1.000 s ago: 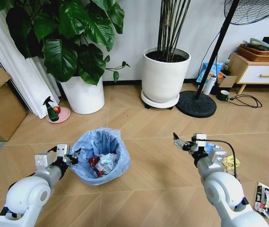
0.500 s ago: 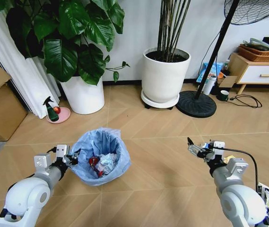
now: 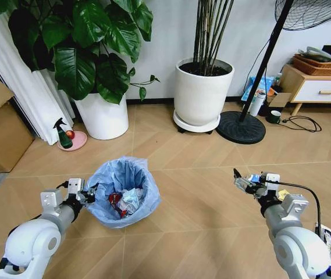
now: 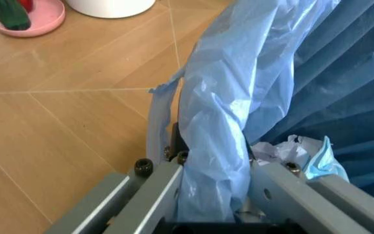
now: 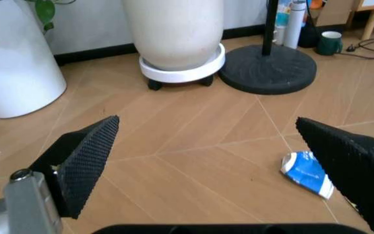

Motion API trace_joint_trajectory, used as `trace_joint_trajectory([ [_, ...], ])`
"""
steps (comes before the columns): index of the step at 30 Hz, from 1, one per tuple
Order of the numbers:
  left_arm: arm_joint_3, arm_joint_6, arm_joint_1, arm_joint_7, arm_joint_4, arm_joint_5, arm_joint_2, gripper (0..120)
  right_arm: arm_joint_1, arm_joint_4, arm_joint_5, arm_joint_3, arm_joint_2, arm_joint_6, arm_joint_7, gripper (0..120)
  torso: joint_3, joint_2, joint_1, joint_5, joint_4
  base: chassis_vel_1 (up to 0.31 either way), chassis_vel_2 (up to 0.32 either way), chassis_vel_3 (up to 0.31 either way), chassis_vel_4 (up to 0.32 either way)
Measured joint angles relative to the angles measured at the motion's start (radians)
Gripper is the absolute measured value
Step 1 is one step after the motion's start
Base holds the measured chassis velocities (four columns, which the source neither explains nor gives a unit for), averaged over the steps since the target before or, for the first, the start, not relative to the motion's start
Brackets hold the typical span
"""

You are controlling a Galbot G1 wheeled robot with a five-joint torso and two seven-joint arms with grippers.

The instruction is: Pick up the trash bin and place the garbage on the floor into it.

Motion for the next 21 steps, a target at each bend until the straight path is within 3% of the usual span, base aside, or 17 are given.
trace_joint_trajectory([
  [9,0.002,-0.001,0.001,0.001,-0.003,0.003,0.000,0,0.010,-0.015,0.003,-0.010,0.001,0.003,0.002,100,0.000,0.000,0.000,0.0002,0.0000,-0.032,-0.150,0.045,0.134],
  [21,0.004,-0.002,0.004,0.003,-0.007,0.003,0.000,0,0.021,-0.024,0.009,-0.019,0.000,0.006,0.004,100,0.000,0.000,0.000,-0.0001,-0.0003,-0.221,-0.193,0.223,0.201],
])
